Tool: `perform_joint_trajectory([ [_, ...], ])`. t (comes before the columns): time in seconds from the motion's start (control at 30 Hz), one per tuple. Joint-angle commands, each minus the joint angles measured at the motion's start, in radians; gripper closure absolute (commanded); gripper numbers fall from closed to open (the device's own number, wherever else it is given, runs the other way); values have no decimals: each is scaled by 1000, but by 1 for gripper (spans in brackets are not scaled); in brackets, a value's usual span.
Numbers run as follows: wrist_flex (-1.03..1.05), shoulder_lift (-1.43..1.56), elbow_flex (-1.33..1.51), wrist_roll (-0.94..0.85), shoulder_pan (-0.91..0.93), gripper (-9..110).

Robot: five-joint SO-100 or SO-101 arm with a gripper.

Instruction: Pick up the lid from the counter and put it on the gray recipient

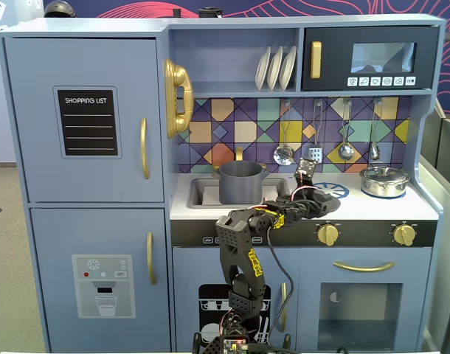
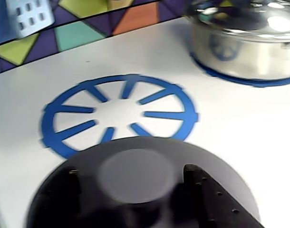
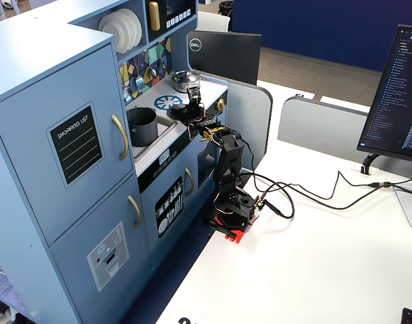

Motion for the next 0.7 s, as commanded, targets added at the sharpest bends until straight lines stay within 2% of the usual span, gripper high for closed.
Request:
perform_joint_trajectory([
  [0.0,-31,2,-69,-8,-9,92],
  [0.1,-31,-6,-61,-20,-12,101],
  [0.47,-44,20,-71,-11,-20,102],
  [0.67,57,107,-150,-12,-17,102],
])
